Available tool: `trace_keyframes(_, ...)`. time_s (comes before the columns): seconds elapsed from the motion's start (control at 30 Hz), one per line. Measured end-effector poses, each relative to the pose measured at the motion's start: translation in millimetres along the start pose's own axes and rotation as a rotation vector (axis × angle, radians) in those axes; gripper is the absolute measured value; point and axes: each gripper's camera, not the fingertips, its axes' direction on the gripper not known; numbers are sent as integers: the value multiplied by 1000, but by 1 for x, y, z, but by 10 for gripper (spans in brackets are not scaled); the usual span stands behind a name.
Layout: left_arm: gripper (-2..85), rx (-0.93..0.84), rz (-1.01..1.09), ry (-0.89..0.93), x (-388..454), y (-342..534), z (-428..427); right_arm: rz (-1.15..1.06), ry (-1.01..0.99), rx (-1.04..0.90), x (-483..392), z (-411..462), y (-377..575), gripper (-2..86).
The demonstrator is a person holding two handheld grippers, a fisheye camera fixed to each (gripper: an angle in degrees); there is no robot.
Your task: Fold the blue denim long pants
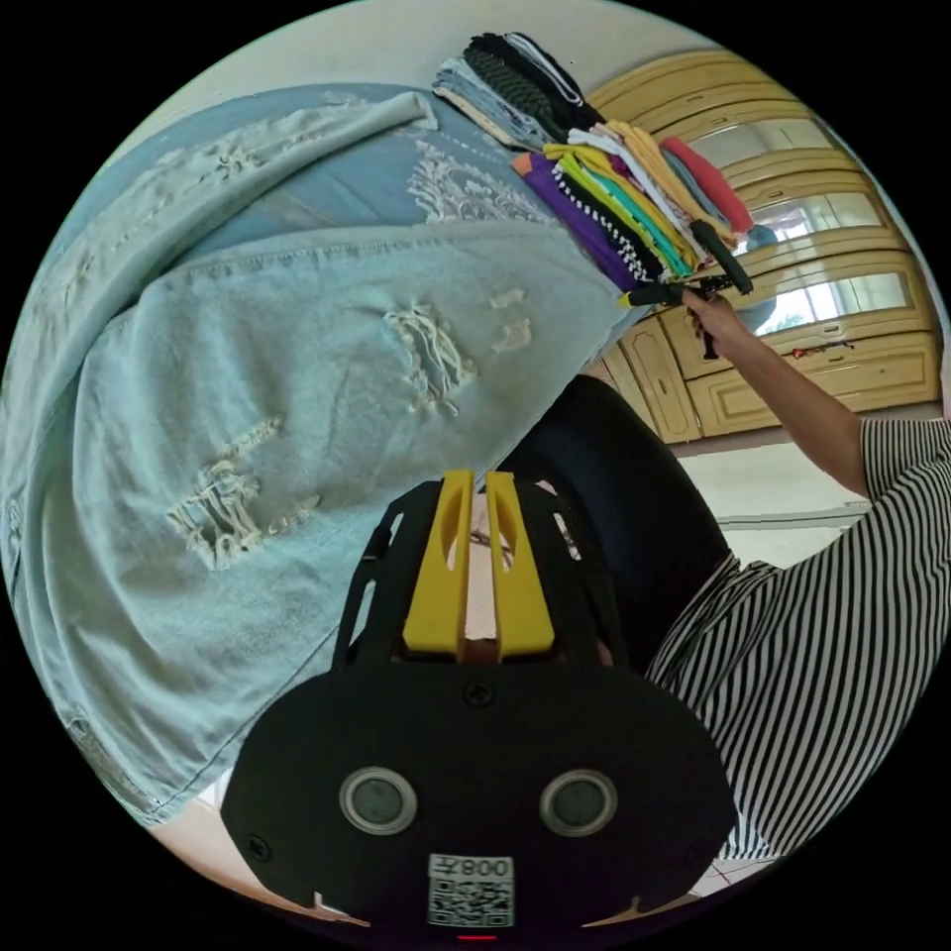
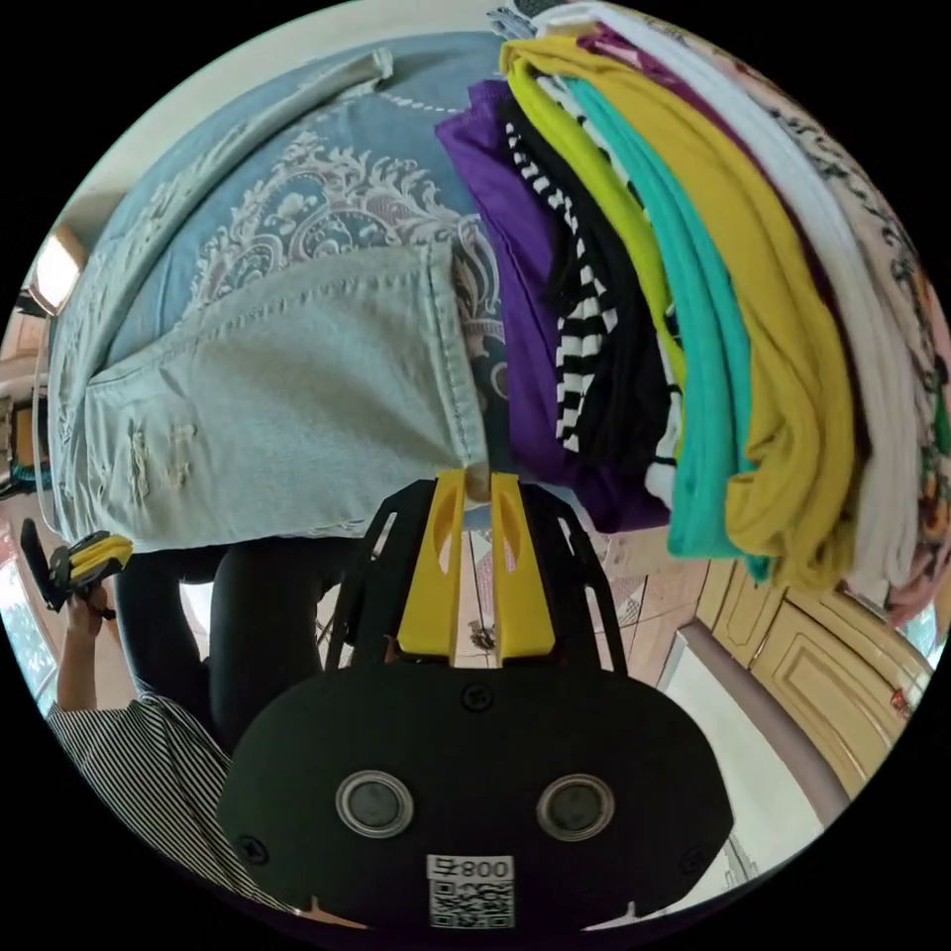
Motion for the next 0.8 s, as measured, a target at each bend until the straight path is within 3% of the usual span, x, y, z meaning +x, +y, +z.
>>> trace_keyframes(0.33,78,184,-69,-338,-52,-86,-77,-74,-92,311,-25,-34,-81,63)
trace_keyframes(0.6,75,102,-51,-526,-90,-140,-76,-24,-240,384,-46,-25,-289,80)
trace_keyframes(0.8,22,103,-65,-624,-110,-143,-79,58,-317,378,-49,-10,-402,89)
